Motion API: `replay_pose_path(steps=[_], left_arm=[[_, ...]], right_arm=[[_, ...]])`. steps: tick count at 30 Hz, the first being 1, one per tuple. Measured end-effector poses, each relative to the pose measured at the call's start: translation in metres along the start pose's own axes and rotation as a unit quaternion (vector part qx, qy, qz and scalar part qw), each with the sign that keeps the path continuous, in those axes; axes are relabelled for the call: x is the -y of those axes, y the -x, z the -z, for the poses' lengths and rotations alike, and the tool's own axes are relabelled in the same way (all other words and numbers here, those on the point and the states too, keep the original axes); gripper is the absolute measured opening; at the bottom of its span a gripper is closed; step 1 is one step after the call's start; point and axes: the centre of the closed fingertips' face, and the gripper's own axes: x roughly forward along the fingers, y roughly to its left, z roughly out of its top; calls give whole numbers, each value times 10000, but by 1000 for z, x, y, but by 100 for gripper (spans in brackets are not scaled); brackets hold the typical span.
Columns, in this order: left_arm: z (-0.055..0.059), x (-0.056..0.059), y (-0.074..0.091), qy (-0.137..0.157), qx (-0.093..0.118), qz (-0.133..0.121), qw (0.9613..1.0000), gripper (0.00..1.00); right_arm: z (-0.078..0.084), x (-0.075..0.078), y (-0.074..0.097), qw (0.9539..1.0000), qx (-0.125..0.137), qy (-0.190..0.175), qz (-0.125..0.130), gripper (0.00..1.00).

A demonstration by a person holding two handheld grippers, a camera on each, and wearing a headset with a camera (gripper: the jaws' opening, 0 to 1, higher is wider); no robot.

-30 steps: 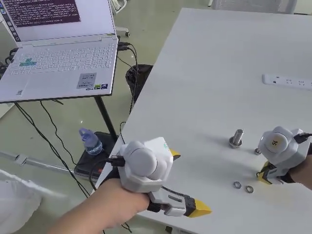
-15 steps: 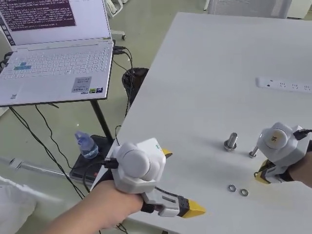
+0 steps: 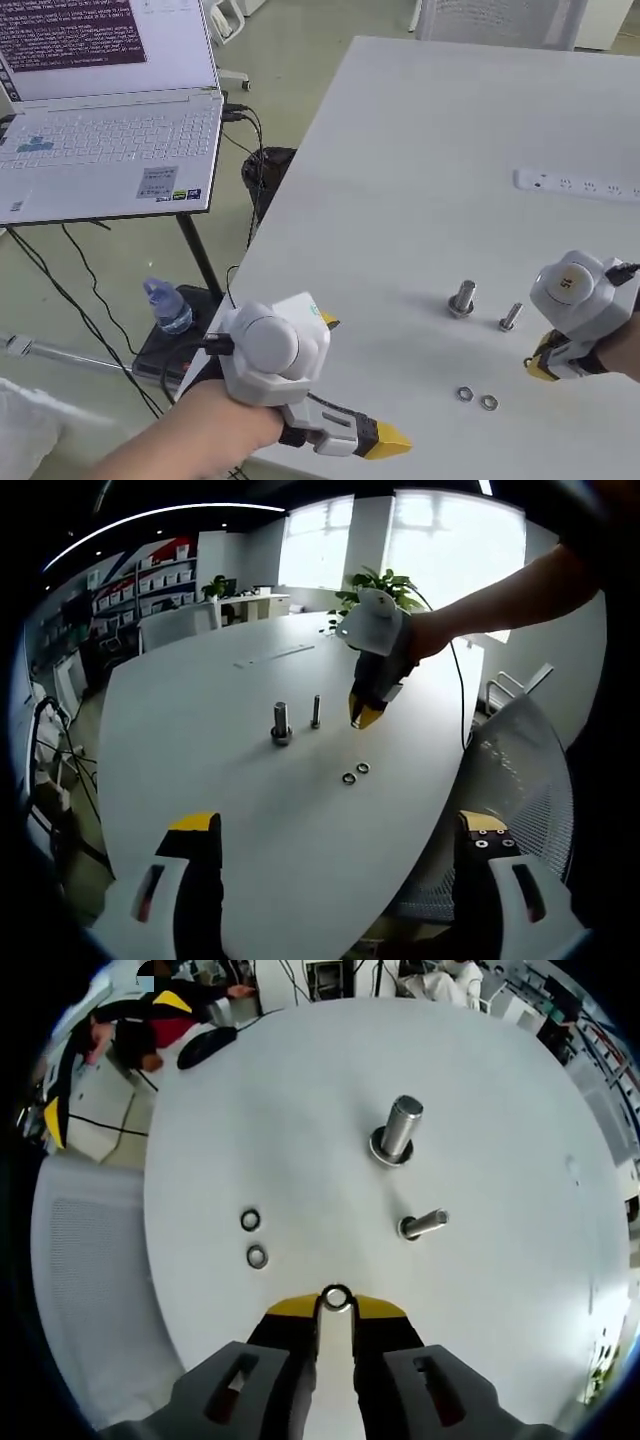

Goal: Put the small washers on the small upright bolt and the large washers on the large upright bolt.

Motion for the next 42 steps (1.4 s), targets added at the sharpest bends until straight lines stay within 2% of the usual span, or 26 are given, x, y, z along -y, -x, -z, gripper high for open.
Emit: replay_pose_path(steps=[8,24,28,42], left_arm=[[0,-1,-1,-9,-32,-19,10000,95],[-1,-1,0,8,-13,-26,10000,93],[3,-2,0,0,-97,-15,10000,92],[4,-3,2,39,-42,-79,10000,92]], right_arm=[[1,12,10,9999,25,-68,91,12],[-31,38,31,9992,282,-63,282,12],[-38,45,35,9990,309,-12,335,12],[-54,51,31,9981,444,-6,432,12]])
